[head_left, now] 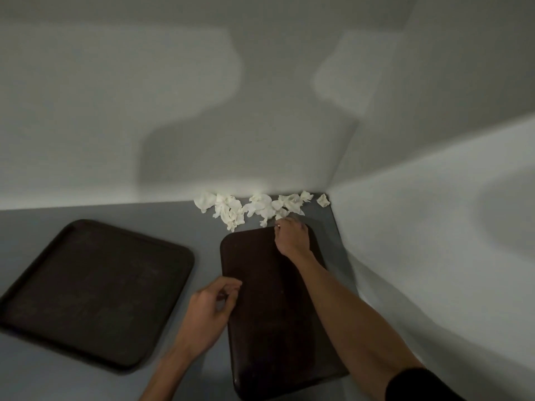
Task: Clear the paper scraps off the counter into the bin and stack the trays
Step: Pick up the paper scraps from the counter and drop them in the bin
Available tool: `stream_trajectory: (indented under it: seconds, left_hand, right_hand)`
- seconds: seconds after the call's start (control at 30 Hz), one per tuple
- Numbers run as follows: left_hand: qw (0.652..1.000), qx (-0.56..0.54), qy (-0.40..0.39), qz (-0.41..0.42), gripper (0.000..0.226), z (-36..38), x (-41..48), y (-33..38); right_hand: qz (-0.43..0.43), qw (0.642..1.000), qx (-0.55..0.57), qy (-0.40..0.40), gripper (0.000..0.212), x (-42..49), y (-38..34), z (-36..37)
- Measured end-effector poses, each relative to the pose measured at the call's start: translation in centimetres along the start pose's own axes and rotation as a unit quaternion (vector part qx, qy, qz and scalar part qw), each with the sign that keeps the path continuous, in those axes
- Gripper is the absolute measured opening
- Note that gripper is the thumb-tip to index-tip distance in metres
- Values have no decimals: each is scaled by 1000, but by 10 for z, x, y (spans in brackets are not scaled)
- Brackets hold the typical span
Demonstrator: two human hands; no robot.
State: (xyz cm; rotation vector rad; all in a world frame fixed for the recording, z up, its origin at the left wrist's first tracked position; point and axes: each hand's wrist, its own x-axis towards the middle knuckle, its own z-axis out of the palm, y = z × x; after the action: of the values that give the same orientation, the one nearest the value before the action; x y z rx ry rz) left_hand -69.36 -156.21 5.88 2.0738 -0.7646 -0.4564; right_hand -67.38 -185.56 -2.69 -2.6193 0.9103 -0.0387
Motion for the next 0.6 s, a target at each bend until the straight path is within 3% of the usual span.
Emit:
stream_trajectory:
  seconds: [0.07,0.17,0.27,0.33,0.4,0.47,0.5,0.6]
  left_hand:
    - [1000,-9,4,-8,22,-4,2,1]
    - [999,-32,13,-32,20,-8,9,7]
    - [993,-98,25,-54,16,-6,24,16]
    - [972,-206,47,-103,16,2,36,27]
    - [921,-337,63,-187,23,11,50,37]
    - [856,-445,31,-261,38,17,63,45]
    - [823,-492,1,-283,45,19,68,50]
    - [744,-589,-69,-307,52,21,75,61]
  right_hand:
    - [4,995,67,71,12,-10,0,-9]
    - [11,976,196,94,5,-33,-7,-37]
    - [13,951,299,78,13,-65,-17,-72]
    - [13,930,366,33,17,-89,-25,-93]
    - [8,891,453,-13,20,-112,-32,-109]
    - [-1,851,524,-43,29,-131,-42,-120]
    - [-8,852,521,-55,32,-137,-47,-126]
    - [-65,916,390,-72,25,-143,-57,-127]
